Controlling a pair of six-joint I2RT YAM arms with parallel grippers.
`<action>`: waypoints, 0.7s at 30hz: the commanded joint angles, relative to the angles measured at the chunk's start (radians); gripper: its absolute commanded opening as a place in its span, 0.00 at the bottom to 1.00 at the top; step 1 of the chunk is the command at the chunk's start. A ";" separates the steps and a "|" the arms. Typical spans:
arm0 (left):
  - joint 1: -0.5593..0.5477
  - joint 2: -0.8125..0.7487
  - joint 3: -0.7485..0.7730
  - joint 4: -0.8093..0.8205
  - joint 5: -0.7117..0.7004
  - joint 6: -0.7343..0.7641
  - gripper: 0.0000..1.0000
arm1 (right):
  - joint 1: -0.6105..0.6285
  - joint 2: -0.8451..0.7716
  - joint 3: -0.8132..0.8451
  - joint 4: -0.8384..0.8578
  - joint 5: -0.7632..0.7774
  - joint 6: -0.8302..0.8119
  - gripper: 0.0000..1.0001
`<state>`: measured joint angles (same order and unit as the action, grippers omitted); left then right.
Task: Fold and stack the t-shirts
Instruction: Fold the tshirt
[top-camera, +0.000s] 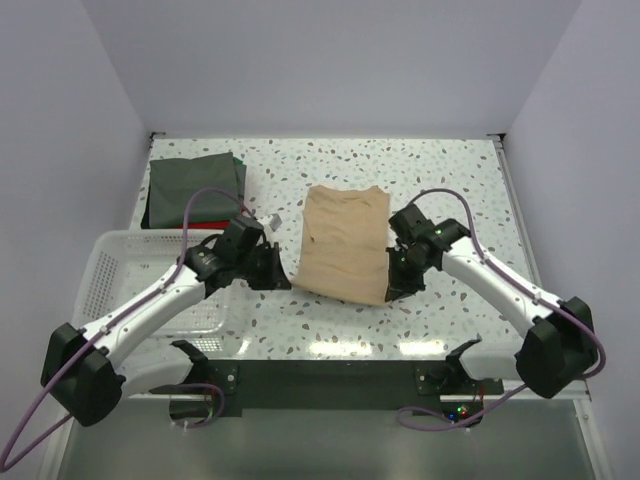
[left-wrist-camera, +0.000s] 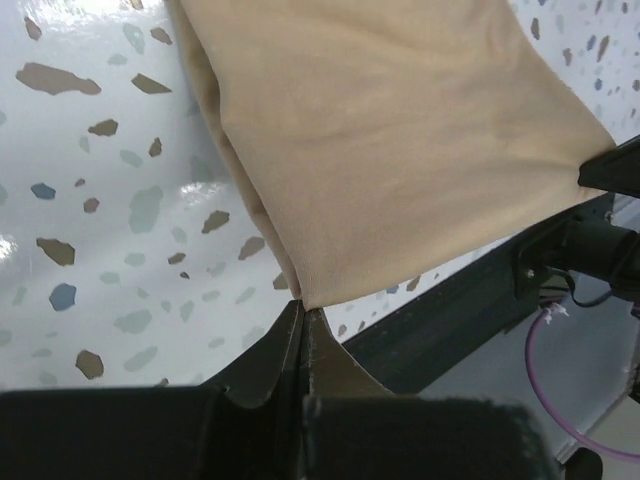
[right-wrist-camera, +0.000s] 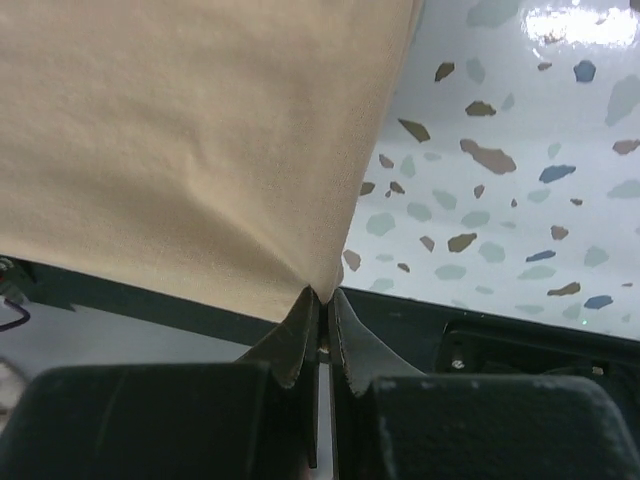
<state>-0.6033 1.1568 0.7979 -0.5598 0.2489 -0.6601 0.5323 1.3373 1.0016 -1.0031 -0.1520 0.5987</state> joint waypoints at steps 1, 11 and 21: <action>-0.004 -0.084 0.007 -0.109 0.029 -0.036 0.00 | 0.006 -0.108 0.015 -0.129 0.028 0.081 0.00; -0.001 -0.005 0.202 -0.082 -0.055 0.013 0.00 | -0.012 -0.075 0.206 -0.140 0.192 0.112 0.00; 0.065 0.220 0.383 0.037 -0.036 0.080 0.00 | -0.123 0.115 0.412 -0.068 0.210 0.027 0.00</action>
<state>-0.5751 1.3338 1.1023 -0.5869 0.2089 -0.6327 0.4316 1.3930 1.3113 -1.1011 0.0143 0.6678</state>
